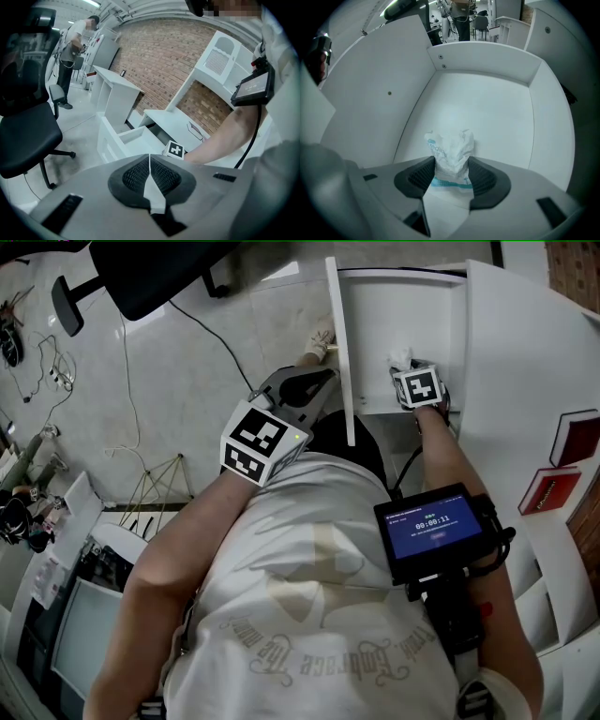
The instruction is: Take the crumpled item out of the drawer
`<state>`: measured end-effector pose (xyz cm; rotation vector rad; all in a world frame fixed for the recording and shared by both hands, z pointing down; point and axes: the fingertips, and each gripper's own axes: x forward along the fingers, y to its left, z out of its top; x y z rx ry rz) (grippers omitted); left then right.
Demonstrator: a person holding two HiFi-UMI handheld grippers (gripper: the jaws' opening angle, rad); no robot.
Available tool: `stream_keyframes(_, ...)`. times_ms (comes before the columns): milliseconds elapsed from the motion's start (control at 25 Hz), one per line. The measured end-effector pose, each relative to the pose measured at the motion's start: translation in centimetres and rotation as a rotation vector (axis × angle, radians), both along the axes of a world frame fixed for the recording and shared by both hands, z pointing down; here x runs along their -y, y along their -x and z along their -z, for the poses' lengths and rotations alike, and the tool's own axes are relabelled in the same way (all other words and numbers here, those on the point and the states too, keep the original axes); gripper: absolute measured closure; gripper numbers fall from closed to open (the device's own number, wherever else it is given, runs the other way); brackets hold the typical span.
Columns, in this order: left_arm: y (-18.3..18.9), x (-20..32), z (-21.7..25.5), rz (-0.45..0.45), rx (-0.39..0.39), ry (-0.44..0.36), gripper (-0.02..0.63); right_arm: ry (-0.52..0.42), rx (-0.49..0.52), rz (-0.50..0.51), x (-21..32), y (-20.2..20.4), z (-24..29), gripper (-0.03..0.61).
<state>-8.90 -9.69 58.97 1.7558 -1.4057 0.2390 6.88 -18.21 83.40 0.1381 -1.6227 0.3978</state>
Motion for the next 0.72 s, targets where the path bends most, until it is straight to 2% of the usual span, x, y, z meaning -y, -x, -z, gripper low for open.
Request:
stream_keyframes(280, 0.29, 0.17, 0.22, -0.011, 0.006, -0.003, 0.586, -0.011, 0.003, 0.012, -0.1, 0.06, 0.02, 0.368)
stream_keyframes(720, 0.59, 0.62, 0.37, -0.02, 0.018, -0.011, 0.586, -0.015, 0.018, 0.014, 0.21, 0.66, 0.15, 0.377)
